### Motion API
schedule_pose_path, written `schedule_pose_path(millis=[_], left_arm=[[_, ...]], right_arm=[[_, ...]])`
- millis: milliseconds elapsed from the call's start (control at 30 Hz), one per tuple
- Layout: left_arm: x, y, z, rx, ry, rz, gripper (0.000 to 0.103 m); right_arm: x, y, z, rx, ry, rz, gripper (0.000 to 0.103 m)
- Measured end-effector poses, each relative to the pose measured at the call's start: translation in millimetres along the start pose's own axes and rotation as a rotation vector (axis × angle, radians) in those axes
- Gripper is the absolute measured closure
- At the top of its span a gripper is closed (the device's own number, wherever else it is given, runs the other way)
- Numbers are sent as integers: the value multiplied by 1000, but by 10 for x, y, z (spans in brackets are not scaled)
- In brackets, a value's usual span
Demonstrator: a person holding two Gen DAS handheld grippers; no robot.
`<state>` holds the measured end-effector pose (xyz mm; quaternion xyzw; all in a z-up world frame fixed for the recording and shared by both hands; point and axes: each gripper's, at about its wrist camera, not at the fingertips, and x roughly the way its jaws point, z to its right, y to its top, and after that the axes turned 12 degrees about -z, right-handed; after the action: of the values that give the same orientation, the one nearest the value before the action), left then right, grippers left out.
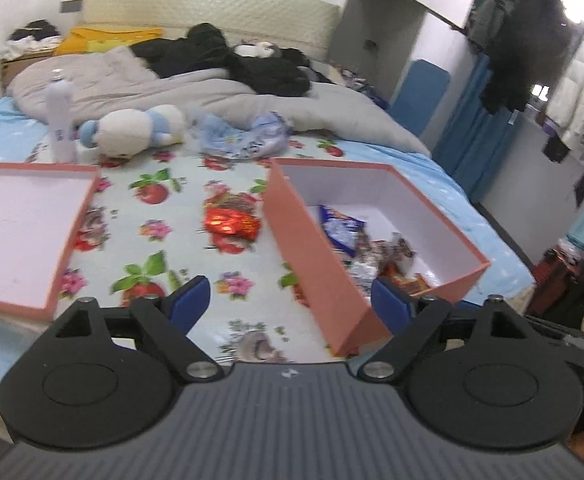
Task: Organize snacks
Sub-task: 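Move both open grippers back toward the red foil candies on the cloth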
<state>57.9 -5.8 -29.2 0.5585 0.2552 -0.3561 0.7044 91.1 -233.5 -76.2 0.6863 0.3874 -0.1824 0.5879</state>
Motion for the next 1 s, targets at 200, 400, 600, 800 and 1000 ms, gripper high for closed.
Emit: schedule_pose_path(millis=[200, 400, 600, 800, 1000], left_arm=[[-38, -68, -250, -33, 93, 22, 3], [-29, -164, -432, -99, 167, 65, 1], [56, -149, -522, -67, 199, 81, 0], [266, 11, -756, -78, 125, 25, 0], [512, 176, -966, -60, 140, -23, 0]], right_arm=[[110, -71, -214, -73, 51, -30, 55], [214, -108, -302, -92, 70, -55, 55], [313, -102, -397, -116, 95, -71, 55], [508, -23, -560, -158, 100, -82, 55], [750, 96, -677, -163, 101, -90, 43]])
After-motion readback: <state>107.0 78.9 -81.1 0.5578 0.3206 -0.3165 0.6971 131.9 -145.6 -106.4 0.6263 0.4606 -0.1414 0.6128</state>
